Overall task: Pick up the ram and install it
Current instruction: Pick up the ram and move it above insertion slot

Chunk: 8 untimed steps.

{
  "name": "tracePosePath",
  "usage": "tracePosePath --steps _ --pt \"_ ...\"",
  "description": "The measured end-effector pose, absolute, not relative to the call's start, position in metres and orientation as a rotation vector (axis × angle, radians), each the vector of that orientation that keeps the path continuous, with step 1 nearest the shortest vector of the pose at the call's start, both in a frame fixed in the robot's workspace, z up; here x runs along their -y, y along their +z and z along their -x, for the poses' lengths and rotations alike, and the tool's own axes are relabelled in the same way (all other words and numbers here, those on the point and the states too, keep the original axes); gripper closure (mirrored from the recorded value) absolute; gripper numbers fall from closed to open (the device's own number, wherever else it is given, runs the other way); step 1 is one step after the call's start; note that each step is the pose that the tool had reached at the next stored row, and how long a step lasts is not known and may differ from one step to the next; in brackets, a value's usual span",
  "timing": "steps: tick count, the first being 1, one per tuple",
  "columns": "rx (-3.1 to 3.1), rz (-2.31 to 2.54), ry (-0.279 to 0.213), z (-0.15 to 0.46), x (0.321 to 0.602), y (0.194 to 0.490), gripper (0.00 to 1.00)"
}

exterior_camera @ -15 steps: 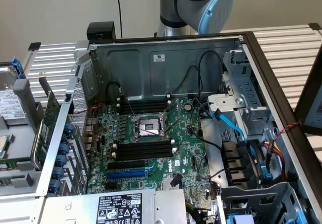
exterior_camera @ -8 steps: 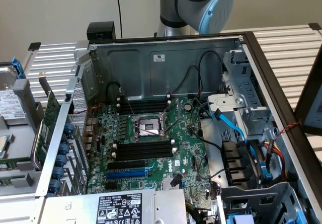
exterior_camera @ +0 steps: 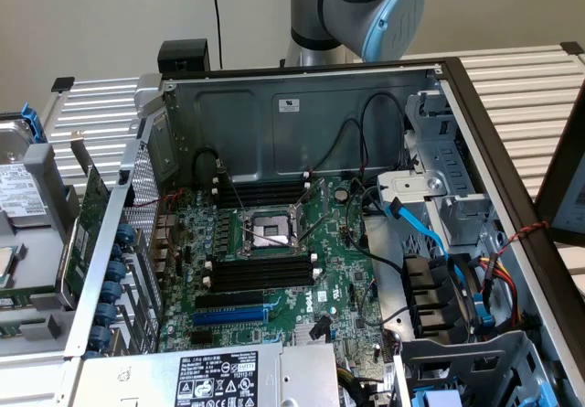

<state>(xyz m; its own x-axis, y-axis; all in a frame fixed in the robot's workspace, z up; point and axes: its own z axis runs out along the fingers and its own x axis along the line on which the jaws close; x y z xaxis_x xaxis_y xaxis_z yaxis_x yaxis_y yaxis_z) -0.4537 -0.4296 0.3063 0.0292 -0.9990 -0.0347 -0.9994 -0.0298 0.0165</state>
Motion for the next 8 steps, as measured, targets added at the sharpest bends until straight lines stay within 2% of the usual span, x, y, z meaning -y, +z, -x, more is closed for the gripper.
tracePosePath --steps 8 --pt "-2.195 2.262 0.021 0.4538 0.4227 0.2959 0.56"
